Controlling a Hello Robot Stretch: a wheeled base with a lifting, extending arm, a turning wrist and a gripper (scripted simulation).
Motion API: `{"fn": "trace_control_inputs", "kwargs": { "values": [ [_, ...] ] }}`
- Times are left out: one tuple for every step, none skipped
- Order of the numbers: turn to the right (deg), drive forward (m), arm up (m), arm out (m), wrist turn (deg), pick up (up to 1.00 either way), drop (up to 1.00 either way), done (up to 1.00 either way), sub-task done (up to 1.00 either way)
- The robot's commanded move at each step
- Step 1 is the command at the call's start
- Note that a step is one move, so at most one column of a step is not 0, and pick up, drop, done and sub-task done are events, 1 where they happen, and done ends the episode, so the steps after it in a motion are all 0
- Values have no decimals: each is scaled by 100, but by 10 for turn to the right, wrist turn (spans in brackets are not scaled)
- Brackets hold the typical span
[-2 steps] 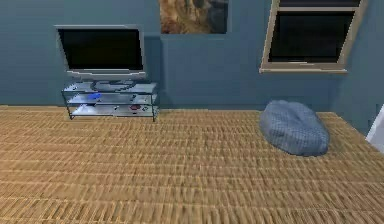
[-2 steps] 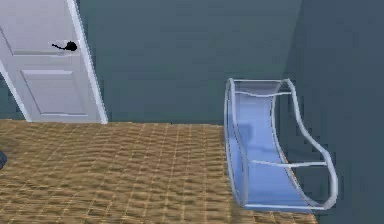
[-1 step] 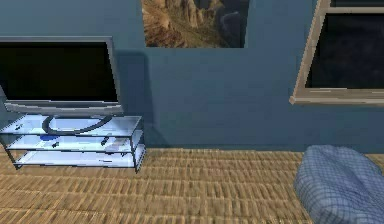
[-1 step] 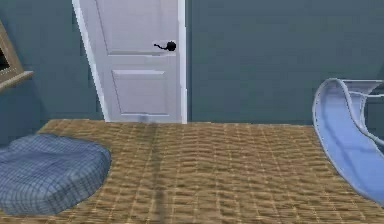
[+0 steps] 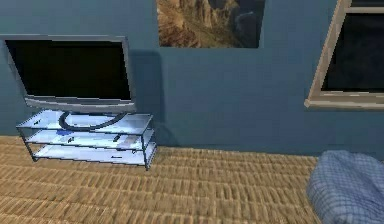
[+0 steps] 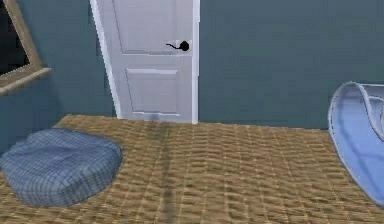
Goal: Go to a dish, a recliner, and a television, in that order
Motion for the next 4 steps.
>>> {"fn": "trace_control_inputs", "kwargs": {
  "values": [
    [0,100,0,0,0,0,0,0,0],
    [30,0,0,0,0,0,0,0,0],
    [0,10,0,0,0,0,0,0,0],
    [-450,0,0,0,0,0,0,0,0]
  ]
}}
